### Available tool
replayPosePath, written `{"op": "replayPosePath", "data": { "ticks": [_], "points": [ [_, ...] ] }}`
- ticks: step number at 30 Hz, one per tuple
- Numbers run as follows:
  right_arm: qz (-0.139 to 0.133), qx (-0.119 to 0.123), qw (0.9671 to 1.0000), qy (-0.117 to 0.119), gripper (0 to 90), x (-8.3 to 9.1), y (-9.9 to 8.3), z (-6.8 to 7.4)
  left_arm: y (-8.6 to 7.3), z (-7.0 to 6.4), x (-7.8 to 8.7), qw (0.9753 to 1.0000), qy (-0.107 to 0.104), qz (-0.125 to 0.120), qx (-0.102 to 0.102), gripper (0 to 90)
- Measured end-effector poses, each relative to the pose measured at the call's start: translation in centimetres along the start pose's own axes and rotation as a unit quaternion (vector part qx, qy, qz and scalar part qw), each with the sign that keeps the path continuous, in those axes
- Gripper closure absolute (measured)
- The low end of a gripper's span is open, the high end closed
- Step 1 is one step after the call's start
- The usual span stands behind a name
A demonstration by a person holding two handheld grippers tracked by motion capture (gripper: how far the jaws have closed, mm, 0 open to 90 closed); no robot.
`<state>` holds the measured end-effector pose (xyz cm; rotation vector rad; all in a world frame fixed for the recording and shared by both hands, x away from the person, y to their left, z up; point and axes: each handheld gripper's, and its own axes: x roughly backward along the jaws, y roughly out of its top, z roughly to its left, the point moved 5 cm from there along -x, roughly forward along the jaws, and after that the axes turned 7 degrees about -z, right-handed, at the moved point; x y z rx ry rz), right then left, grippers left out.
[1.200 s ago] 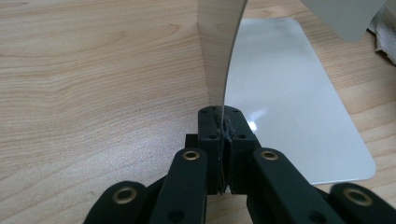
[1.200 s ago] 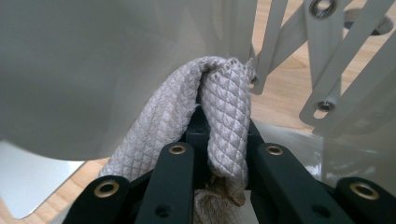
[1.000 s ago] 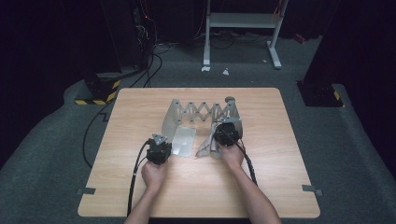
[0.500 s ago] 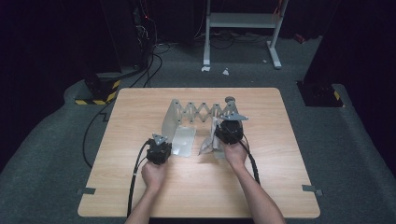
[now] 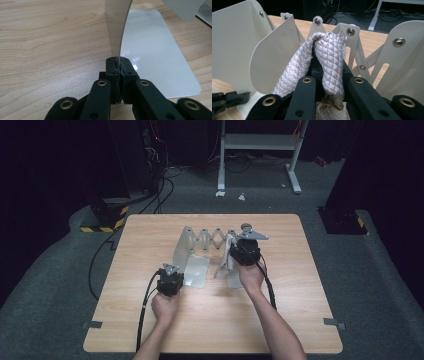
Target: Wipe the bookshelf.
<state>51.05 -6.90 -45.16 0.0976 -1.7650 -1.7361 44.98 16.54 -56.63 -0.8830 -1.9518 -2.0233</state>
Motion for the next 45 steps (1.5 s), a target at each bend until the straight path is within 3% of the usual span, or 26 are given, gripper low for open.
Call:
{"op": "replayPosePath", "data": {
  "ticks": [6, 11, 18, 23, 28, 34, 39, 45],
  "points": [
    [-0.003, -0.006, 0.9999, -0.008, 81.7, -0.4, 0.6, -0.3, 0.0, 0.0, 0.0, 1.0, 0.001, 0.001, -0.001, 86.5],
    [-0.001, -0.007, 0.9999, -0.012, 81.8, -0.9, 0.0, -0.5, 0.0, 0.0, 0.0, 1.0, 0.0, 0.0, 0.0, 86.5],
    [0.026, 0.0, 0.9995, -0.015, 81.8, -2.2, -2.1, -0.9, 0.0, 0.1, 0.0, 1.0, -0.002, 0.002, 0.002, 86.4],
    [0.063, -0.001, 0.998, -0.01, 81.9, -3.6, -4.6, -1.5, 0.0, 0.1, 0.0, 1.0, -0.003, 0.002, 0.003, 86.4],
    [0.08, -0.001, 0.9968, -0.007, 81.9, -4.3, -5.3, -1.9, 0.0, 0.1, 0.0, 1.0, -0.003, 0.002, 0.003, 86.4],
    [0.083, -0.008, 0.9965, -0.006, 81.8, -4.0, -5.2, -2.1, 0.0, 0.1, 0.0, 1.0, -0.001, 0.002, 0.001, 86.3],
    [0.041, -0.008, 0.9991, -0.005, 81.8, -2.2, -3.1, -1.9, 0.0, 0.1, 0.0, 1.0, -0.002, 0.002, 0.002, 86.3],
    [0.024, -0.003, 0.9997, -0.005, 81.7, -1.5, -0.5, -1.6, 0.0, 0.1, 0.0, 1.0, -0.002, 0.002, 0.003, 86.3]
  ]
}}
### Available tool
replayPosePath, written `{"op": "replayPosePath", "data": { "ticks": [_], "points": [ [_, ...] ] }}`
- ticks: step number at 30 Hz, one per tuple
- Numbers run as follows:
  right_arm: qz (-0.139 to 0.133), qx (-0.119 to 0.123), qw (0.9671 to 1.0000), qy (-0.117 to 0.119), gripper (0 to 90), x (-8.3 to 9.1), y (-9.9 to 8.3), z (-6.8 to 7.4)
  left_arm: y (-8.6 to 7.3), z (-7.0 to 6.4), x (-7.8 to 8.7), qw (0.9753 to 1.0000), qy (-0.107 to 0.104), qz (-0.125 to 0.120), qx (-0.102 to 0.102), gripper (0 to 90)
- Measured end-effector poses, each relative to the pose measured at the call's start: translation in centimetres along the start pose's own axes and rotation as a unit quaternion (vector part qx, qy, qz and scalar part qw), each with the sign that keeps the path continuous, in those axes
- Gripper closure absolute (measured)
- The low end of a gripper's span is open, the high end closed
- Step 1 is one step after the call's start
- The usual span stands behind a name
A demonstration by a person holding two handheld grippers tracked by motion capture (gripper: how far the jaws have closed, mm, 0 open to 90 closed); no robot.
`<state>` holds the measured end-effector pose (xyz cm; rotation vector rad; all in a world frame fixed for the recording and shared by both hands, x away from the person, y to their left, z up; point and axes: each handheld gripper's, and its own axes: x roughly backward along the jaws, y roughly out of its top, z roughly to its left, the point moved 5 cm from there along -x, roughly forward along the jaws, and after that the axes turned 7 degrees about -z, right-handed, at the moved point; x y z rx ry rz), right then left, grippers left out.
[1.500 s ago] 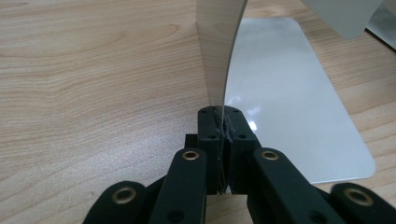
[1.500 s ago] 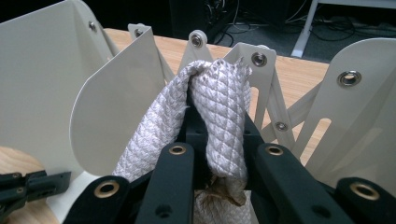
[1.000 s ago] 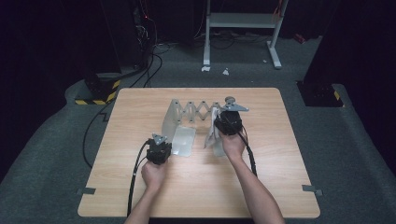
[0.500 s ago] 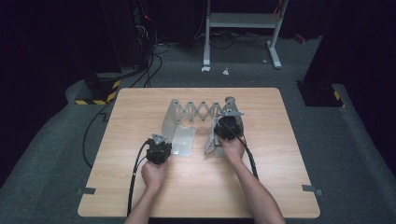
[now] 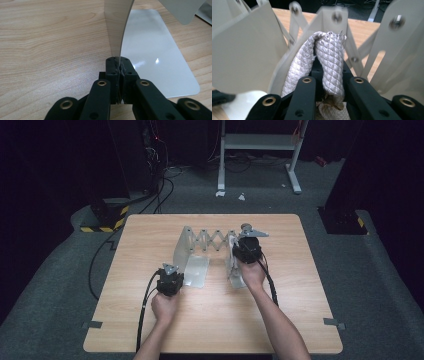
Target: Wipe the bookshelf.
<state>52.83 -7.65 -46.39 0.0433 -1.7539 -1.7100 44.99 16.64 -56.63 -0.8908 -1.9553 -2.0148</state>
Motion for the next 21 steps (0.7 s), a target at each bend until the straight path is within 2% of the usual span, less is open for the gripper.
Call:
{"op": "replayPosePath", "data": {
  "ticks": [4, 12, 15, 17, 21],
  "points": [
    [-0.008, 0.0, 1.0, -0.004, 81.7, 0.1, 1.0, 0.0, 0.0, 0.0, 0.0, 1.0, 0.0, 0.0, 0.0, 86.3],
    [-0.013, -0.006, 0.9999, -0.006, 81.8, 0.0, 1.8, -0.1, 0.0, 0.1, 0.0, 1.0, -0.001, 0.0, 0.0, 86.4],
    [-0.016, -0.006, 0.9998, -0.006, 81.7, -0.1, 1.8, -0.2, 0.0, 0.1, 0.0, 1.0, -0.004, 0.0, 0.005, 86.4],
    [-0.009, 0.018, 0.9996, -0.022, 81.7, -0.5, 1.4, 0.0, 0.0, 0.2, 0.0, 0.9999, -0.01, 0.001, 0.01, 86.4],
    [0.003, 0.018, 0.9995, -0.026, 81.8, -1.2, 0.3, -0.1, 0.0, 0.1, 0.0, 1.0, -0.005, 0.0, 0.004, 86.3]
  ]
}}
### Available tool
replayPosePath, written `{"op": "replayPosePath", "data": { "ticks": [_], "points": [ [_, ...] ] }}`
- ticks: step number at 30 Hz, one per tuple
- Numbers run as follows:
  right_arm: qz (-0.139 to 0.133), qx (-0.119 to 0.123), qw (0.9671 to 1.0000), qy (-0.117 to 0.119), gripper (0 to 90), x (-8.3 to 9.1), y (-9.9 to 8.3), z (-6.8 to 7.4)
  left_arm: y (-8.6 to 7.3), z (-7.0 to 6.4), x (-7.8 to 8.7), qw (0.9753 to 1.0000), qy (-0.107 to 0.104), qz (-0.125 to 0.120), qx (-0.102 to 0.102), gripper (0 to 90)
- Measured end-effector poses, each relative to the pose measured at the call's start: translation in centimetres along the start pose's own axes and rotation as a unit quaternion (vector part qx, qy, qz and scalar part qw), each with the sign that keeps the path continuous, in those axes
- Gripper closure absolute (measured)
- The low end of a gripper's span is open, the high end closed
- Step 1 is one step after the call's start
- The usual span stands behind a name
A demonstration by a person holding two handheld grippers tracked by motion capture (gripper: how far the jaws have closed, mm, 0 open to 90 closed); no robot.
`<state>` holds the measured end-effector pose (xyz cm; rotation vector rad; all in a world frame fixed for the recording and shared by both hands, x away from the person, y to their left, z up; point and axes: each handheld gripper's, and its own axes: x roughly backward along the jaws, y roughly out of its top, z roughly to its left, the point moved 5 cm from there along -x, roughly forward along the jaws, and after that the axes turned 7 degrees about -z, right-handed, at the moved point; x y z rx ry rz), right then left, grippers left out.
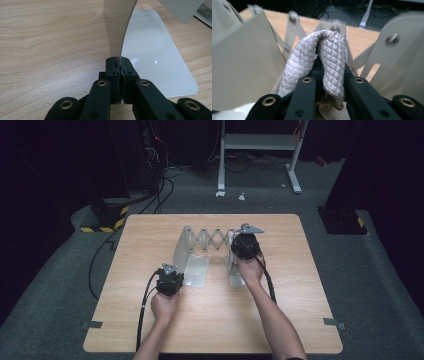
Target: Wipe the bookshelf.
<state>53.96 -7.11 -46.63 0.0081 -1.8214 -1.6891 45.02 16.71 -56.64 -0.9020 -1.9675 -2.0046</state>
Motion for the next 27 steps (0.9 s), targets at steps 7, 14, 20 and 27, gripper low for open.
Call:
{"op": "replayPosePath", "data": {
  "ticks": [7, 14, 20, 27],
  "points": [
    [0.03, -0.014, 0.9994, 0.006, 81.9, -1.6, -2.9, -0.3, 0.0, 0.0, 0.0, 1.0, 0.001, 0.0, -0.004, 86.1],
    [0.045, -0.013, 0.9988, 0.014, 81.9, -2.4, -4.7, -0.5, 0.0, -0.2, 0.0, 1.0, 0.002, -0.001, -0.009, 85.8],
    [0.07, -0.004, 0.9974, 0.017, 81.8, -3.3, -6.7, -0.5, 0.0, -0.2, 0.0, 0.9999, 0.001, -0.001, -0.011, 85.6],
    [0.083, 0.012, 0.9963, 0.018, 81.7, -3.8, -8.1, -0.6, 0.0, -0.2, 0.0, 0.9999, -0.002, -0.001, -0.012, 85.2]
  ]
}}
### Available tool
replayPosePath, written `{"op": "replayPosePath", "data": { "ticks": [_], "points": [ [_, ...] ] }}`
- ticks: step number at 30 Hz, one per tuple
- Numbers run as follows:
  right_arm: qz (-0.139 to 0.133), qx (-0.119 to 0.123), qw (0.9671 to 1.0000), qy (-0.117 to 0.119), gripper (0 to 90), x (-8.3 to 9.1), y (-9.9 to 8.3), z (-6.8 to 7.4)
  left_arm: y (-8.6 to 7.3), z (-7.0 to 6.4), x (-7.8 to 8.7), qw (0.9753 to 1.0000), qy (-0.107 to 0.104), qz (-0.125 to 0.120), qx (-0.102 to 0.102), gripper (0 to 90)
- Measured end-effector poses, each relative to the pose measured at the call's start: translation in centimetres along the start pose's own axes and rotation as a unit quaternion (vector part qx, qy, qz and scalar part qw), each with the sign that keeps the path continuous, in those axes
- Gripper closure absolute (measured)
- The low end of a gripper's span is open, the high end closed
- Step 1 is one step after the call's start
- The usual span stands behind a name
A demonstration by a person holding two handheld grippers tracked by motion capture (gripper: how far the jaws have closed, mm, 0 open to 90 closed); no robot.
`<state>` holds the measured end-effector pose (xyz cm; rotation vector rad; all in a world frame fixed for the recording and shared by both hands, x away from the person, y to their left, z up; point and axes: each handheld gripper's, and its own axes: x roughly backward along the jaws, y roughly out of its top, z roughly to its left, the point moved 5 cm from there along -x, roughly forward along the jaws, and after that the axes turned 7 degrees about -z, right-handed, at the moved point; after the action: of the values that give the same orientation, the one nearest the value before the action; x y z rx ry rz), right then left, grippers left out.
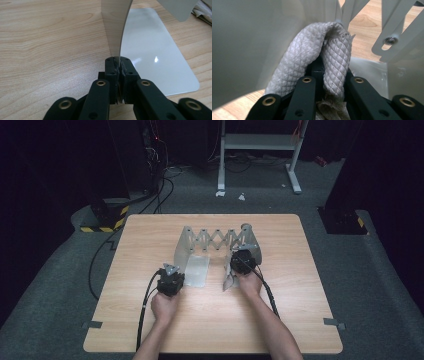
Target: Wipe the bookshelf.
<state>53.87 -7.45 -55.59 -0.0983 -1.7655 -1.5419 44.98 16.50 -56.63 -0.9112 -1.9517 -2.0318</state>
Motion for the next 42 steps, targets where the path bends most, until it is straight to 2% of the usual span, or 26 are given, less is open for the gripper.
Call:
{"op": "replayPosePath", "data": {
  "ticks": [4, 9, 15, 31, 42],
  "points": [
    [-0.003, 0.01, 0.9999, -0.006, 81.7, -0.2, 0.0, 0.1, 0.0, 0.0, 0.0, 1.0, 0.0, 0.001, -0.001, 85.2],
    [-0.002, 0.01, 0.9999, -0.008, 81.7, -0.2, 0.0, 0.1, 0.0, -0.1, 0.0, 1.0, 0.002, 0.0, -0.003, 85.1],
    [-0.002, 0.014, 0.9999, -0.005, 81.6, 0.4, -0.6, 0.4, 0.0, -0.2, 0.0, 0.9999, 0.009, -0.001, -0.01, 85.0],
    [-0.004, 0.04, 0.9992, 0.006, 81.4, 2.2, -2.0, 1.3, 0.0, -0.2, 0.0, 0.9999, 0.009, -0.001, -0.01, 85.0],
    [-0.004, 0.049, 0.9986, 0.019, 81.4, 3.7, -3.1, 1.9, 0.0, -0.2, 0.0, 0.9999, 0.01, -0.001, -0.01, 85.0]
  ]
}}
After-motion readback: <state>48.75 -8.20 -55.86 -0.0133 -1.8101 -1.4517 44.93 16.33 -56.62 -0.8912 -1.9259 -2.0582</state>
